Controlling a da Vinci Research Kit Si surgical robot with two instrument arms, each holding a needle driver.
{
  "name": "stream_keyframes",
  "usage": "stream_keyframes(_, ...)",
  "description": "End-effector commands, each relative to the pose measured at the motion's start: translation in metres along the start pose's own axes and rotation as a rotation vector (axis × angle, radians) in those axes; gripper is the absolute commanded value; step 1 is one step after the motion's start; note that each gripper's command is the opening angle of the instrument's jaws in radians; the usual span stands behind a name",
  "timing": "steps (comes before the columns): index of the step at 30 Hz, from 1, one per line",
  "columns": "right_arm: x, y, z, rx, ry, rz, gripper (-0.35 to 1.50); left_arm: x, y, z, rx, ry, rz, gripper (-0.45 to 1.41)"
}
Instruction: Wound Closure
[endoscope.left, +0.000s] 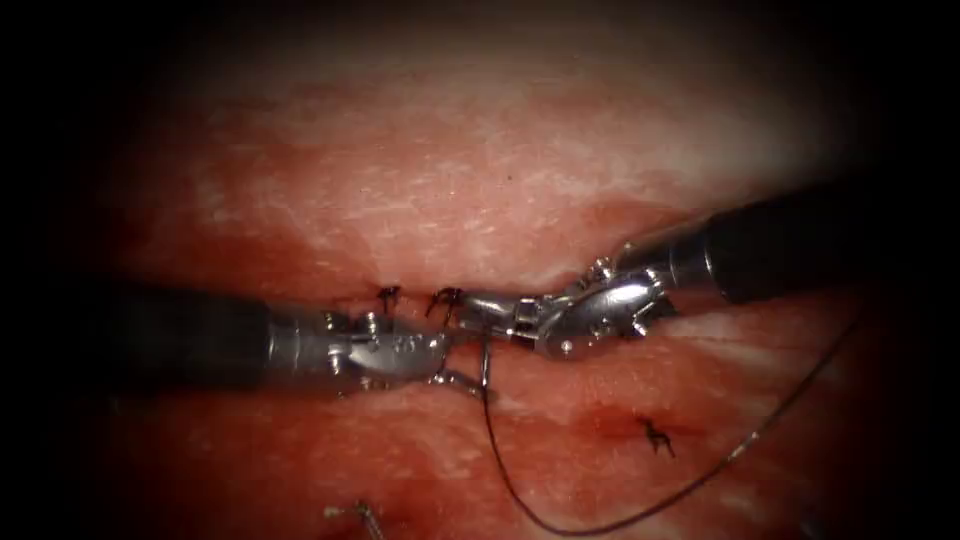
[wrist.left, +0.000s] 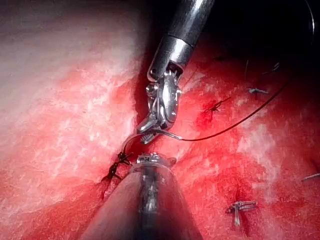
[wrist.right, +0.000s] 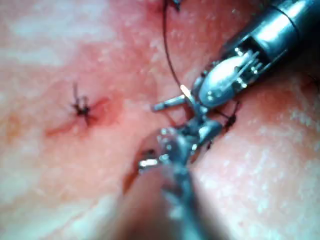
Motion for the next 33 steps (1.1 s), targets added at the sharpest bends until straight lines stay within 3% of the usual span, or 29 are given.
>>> stream_keyframes(1,-0.0009,-0.0007,0.0003,0.013,-0.023,0.029,-0.35,-0.0004,0.0003,0.0007,-0.002,-0.001,-0.002,0.44)
stream_keyframes(10,-0.0038,-0.0007,0.0006,0.039,-0.103,0.272,-0.35,-0.0005,0.0003,0.0007,-0.003,-0.007,-0.001,0.42)
stream_keyframes(22,-0.0049,-0.0023,0.0007,0.108,-0.178,0.448,-0.35,-0.0005,0.0003,0.0006,-0.006,-0.016,0.000,0.42)
stream_keyframes(26,-0.0047,-0.0029,0.0007,0.149,-0.125,0.318,-0.35,-0.0005,0.0003,0.0005,-0.007,-0.016,0.000,0.42)
stream_keyframes(29,-0.0032,-0.0035,0.0005,0.168,-0.096,0.217,-0.35,-0.0005,0.0003,0.0005,-0.008,-0.019,0.000,0.42)
stream_keyframes(33,-0.0012,-0.0037,0.0006,0.169,-0.076,0.196,-0.35,-0.0006,0.0002,0.0005,-0.008,-0.018,0.000,0.42)
